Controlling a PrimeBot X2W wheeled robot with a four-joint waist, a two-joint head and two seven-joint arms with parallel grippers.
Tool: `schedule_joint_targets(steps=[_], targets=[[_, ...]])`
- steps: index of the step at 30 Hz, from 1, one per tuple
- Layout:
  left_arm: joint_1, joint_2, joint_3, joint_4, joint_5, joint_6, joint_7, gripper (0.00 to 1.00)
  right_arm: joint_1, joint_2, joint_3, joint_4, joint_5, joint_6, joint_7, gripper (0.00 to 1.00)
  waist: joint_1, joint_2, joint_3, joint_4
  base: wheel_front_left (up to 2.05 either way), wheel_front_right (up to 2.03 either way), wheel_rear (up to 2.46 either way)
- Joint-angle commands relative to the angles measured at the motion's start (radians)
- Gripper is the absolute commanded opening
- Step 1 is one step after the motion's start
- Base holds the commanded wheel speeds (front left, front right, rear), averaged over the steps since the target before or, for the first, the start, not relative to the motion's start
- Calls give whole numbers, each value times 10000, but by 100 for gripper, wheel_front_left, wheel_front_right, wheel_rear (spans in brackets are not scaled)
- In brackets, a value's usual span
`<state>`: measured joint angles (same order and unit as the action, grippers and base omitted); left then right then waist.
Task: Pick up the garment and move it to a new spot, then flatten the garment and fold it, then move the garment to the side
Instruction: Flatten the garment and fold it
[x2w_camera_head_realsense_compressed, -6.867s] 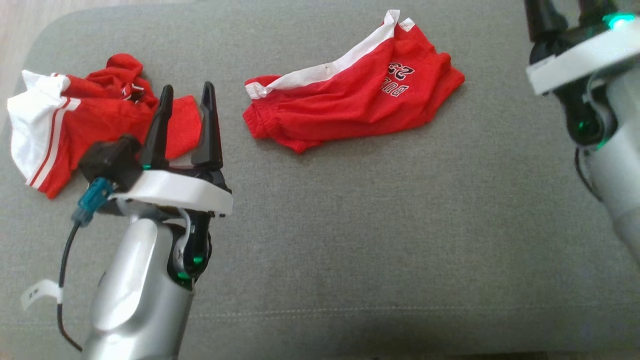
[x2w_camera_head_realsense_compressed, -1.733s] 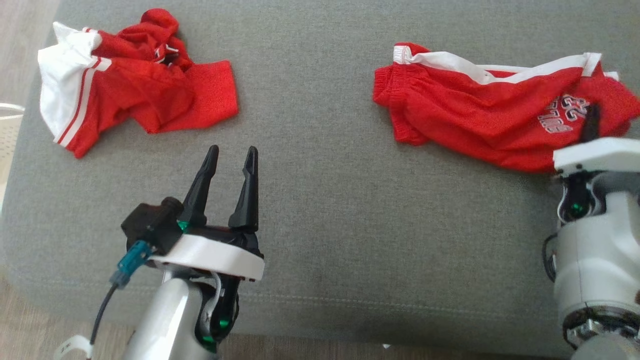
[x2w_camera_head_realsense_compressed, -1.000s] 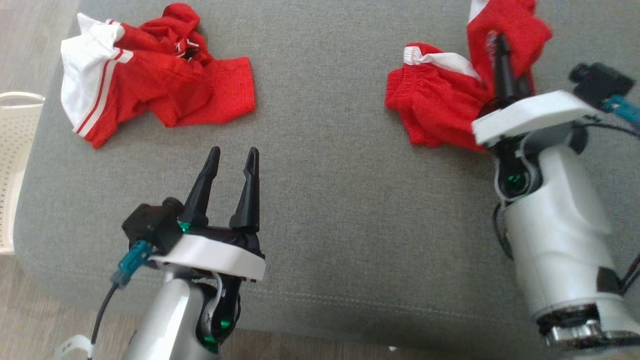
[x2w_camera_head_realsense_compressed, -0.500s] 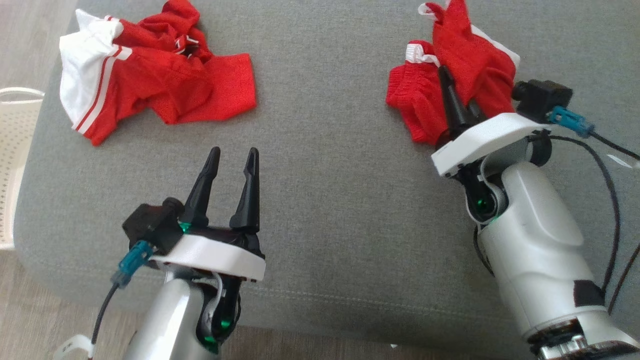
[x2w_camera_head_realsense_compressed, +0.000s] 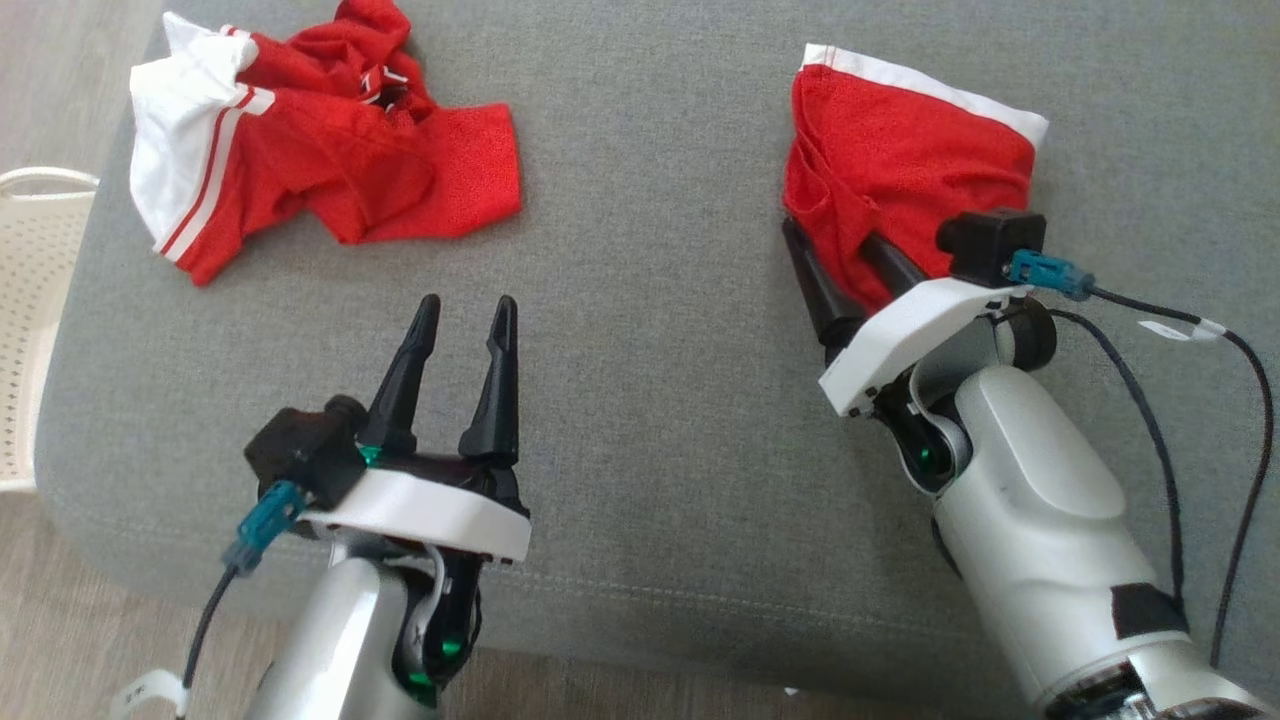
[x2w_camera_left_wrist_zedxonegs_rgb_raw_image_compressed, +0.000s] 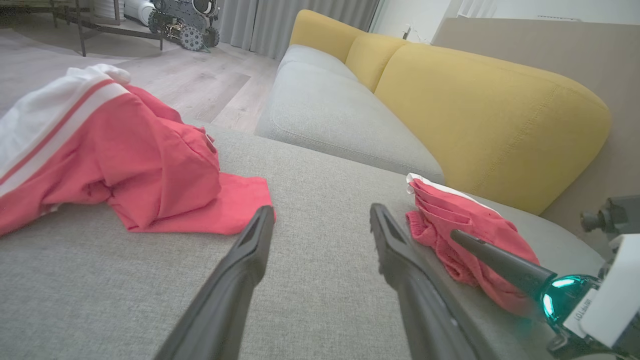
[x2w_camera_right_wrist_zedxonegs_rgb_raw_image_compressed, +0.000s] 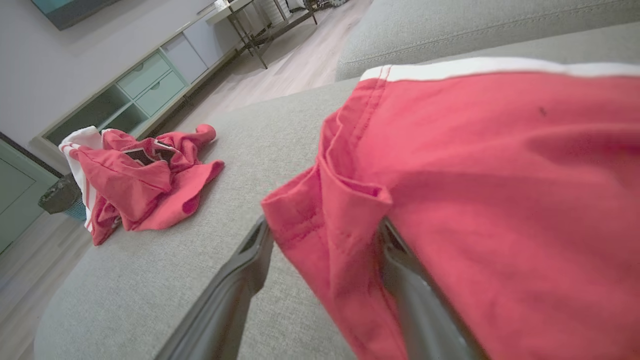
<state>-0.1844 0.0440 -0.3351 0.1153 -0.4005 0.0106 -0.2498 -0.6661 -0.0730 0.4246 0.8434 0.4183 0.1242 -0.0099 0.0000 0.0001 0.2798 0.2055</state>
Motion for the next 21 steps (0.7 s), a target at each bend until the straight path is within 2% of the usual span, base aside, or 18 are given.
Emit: schedule_joint_targets(steps=[1, 9, 21], targets=[[-209, 62, 345, -349, -101, 83, -120, 100, -75, 227, 191, -206, -109, 65, -1, 100, 0, -1, 74, 2, 0, 0, 0], [-255, 62, 263, -278, -135, 70, -120, 100, -88, 227, 687, 426, -394, 65, 501, 100, 0, -1, 114, 7, 0, 0, 0], [-62, 62, 487, -193, -4, 78, -120, 100, -40, 227, 560, 76, 423, 65, -67, 100, 0, -1, -545, -419, 0, 0, 0]])
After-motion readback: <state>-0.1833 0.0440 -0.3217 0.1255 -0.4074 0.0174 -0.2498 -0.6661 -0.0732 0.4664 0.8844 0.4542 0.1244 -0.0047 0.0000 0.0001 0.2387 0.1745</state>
